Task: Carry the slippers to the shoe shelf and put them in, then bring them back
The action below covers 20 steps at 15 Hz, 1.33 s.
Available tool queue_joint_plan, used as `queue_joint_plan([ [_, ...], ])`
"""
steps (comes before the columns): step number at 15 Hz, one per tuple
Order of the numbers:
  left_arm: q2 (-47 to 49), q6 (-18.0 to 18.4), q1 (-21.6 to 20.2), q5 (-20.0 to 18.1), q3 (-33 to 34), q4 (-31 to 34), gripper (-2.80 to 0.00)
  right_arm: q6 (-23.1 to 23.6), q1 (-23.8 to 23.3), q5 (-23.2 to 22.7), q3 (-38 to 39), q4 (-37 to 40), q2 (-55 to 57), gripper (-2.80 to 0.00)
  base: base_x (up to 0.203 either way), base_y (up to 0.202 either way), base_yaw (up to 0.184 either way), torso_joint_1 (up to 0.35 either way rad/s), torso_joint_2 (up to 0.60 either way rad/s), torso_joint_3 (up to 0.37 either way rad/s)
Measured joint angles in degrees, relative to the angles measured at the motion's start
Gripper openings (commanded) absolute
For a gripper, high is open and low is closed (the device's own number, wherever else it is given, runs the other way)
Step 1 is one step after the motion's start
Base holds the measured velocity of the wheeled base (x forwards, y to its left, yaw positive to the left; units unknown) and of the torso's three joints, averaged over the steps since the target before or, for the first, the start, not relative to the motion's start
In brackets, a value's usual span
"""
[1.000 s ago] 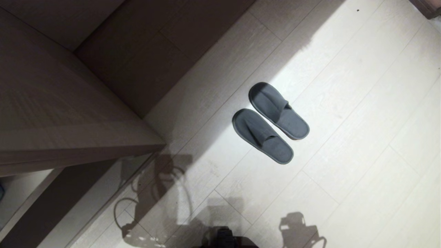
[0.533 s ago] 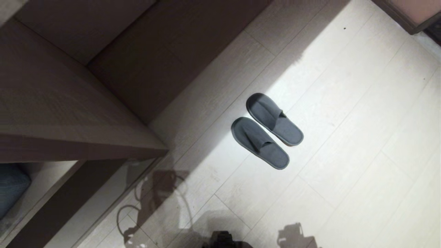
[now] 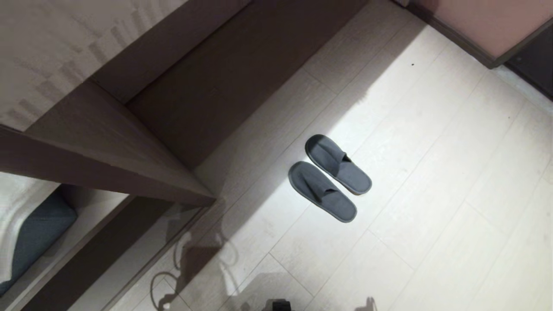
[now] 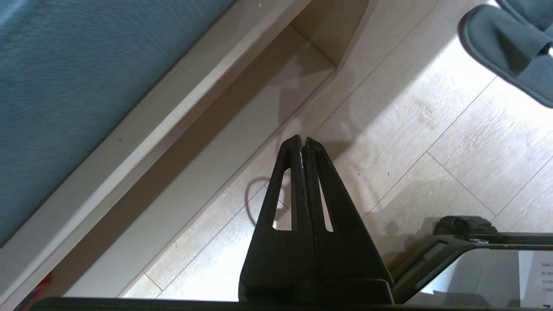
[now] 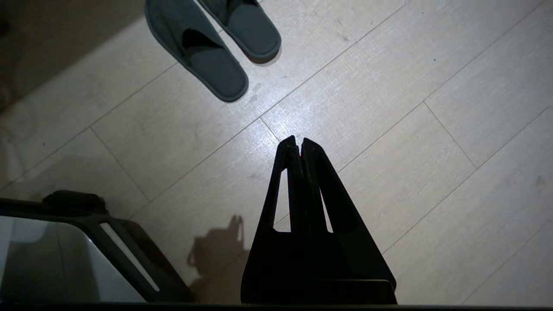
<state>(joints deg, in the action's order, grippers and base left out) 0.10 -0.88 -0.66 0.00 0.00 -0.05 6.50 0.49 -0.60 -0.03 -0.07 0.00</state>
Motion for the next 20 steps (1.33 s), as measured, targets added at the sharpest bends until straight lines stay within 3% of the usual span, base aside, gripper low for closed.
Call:
queue_joint_plan([
  [20,-0.1,0.1,0.2,0.0,-0.1,0.1,-2.80,0.1,0.0,-0.1,0.0,0.0,0.0,-2.80,0.000,0.000,0.000,0.003,0.00,0.203],
])
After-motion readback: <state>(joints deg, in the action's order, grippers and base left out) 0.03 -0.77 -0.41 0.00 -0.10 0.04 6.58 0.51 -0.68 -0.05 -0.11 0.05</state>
